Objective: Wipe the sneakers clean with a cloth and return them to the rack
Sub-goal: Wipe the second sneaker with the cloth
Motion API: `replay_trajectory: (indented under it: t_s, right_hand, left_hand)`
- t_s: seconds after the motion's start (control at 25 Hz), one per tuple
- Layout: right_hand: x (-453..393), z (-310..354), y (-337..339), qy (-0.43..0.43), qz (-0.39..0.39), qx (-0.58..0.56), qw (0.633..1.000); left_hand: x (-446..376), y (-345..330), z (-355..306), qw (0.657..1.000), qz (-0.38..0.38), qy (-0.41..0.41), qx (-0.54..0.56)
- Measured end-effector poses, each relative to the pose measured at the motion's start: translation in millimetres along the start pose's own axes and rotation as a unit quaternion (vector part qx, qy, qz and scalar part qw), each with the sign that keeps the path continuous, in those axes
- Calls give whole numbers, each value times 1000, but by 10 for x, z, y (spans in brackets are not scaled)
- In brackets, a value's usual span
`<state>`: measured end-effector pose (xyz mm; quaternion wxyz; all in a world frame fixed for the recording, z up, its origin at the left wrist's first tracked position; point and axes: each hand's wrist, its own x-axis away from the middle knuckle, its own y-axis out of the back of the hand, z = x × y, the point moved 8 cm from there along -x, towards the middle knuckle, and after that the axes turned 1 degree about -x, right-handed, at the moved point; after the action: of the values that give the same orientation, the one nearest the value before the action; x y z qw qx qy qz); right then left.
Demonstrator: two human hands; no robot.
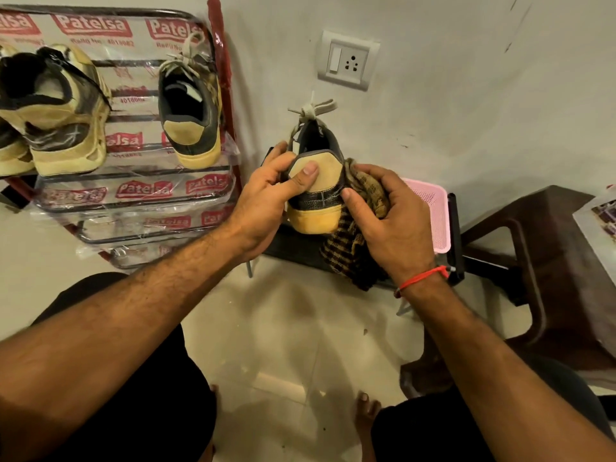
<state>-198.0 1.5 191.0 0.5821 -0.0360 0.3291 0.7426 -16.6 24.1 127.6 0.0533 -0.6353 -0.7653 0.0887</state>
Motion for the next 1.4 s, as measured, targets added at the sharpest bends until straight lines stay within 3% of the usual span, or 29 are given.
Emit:
replay_trajectory:
  t_s: [0.08,0.24,0.4,0.56,0.68,0.8,0.92,1.04,1.12,1.28,1.4]
  right_hand:
    - [53,120,-30,62,1,36,997]
    - [237,356,-319,204,105,99,968]
    - [10,181,33,142,-11,73,987]
    - [138,328,-126,198,54,89,975]
    - [45,262,-9,174,14,76,982]
    - [134,348,-152,227,62,123,964]
    - [55,284,-67,196,37,122,972]
    - [231,445,-236,268,102,130,949]
    - [159,331,-233,225,90,109,964]
    - [-122,-266,127,41,-39,58,997]
    - [-68,-355,55,-25,-38,-31,998]
  left_hand:
    - [4,57,-1,999,-28,12,19]
    - [1,88,-58,997,-30,30,69]
    - [29,29,-40,997,-13,32,69]
    - [75,-43,-38,996,-13,44,71]
    - [94,-82,-86,997,1,32,73]
    - [113,-128,-102,997,14,23,78]
    - [129,-135,-131,999,18,17,47]
    - [119,-126,-106,998,23,22,48]
    - [98,-113,-112,998,19,26,46]
    - [78,5,-196,996,-21,17,80]
    - [117,52,-255,995,-29,10,93]
